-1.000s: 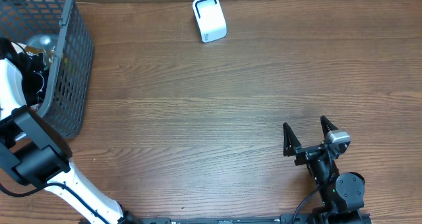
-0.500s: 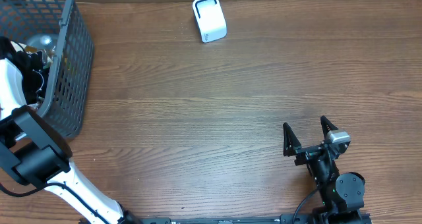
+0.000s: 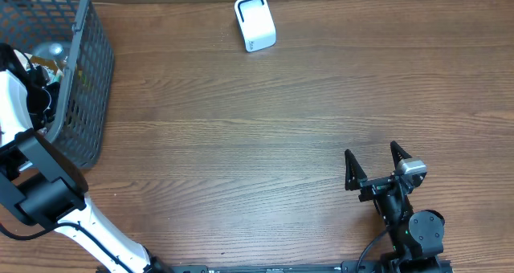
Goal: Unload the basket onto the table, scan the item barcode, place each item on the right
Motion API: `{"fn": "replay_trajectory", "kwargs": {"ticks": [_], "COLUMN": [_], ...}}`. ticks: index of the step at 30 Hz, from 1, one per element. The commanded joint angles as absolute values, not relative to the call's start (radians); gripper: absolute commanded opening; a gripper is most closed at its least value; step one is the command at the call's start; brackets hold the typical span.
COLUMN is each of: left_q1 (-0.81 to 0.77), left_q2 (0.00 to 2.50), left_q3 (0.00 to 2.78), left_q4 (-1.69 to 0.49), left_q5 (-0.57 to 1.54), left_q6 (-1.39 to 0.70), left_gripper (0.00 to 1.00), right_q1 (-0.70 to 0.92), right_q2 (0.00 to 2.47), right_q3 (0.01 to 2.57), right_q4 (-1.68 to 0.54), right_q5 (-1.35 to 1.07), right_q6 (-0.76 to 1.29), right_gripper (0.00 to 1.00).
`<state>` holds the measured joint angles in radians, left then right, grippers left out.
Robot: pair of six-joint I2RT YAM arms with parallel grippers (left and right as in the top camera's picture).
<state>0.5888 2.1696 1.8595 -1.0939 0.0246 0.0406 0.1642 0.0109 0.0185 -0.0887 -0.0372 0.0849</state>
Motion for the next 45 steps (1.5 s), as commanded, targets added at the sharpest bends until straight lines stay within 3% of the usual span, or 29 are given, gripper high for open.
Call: {"fn": "replay_trajectory", "kwargs": {"ticks": [1,4,7,16,20,23,25,28,35,40,45], "left_q1": [0.588,0.588,0.588,0.588,0.588,0.588,0.588,0.588,0.582,0.576,0.561], "left_q2": [2.154,2.154,2.154,2.154,2.154,2.154,2.154,2.154,2.154,2.154,2.154], "left_q3": [1.887,1.89,1.888,1.888,1.888,1.888,1.888,1.889,1.889,1.889,1.889], "left_q4": [-1.096,-1.096,-1.097,-1.082,-1.1,-1.113,-1.113,-1.101,-1.098,-1.11,-1.126], "left_q5": [-0.082,-0.081,-0.081,-0.027,0.002,-0.007,-0.007,-0.009,-0.007,0.0,0.0], "left_q6": [-0.047,-0.002,0.049,0.142,0.068,-0.038,-0.072,-0.069,0.189,0.21,0.19], "left_gripper": [0.8,0.9,0.9,0.62,0.6,0.65,0.73,0.95,1.0,0.85,0.77], "right_q1": [0.162,0.162,0.162,0.162,0.162,0.162,0.162,0.162,0.162,0.162,0.162], "right_q2": [0.004,0.004,0.004,0.004,0.004,0.004,0.004,0.004,0.004,0.004,0.004], "right_q3": [0.008,0.008,0.008,0.008,0.008,0.008,0.008,0.008,0.008,0.008,0.008], "right_q4": [-0.081,-0.081,-0.081,-0.081,-0.081,-0.081,-0.081,-0.081,-0.081,-0.081,-0.081], "right_q5": [-0.038,-0.039,-0.039,-0.038,-0.038,-0.038,-0.039,-0.039,-0.038,-0.039,-0.038], "right_q6": [0.081,0.081,0.081,0.081,0.081,0.081,0.081,0.081,0.081,0.081,0.081], "right_gripper": [1.0,1.0,1.0,1.0,1.0,1.0,1.0,1.0,1.0,1.0,1.0]}}
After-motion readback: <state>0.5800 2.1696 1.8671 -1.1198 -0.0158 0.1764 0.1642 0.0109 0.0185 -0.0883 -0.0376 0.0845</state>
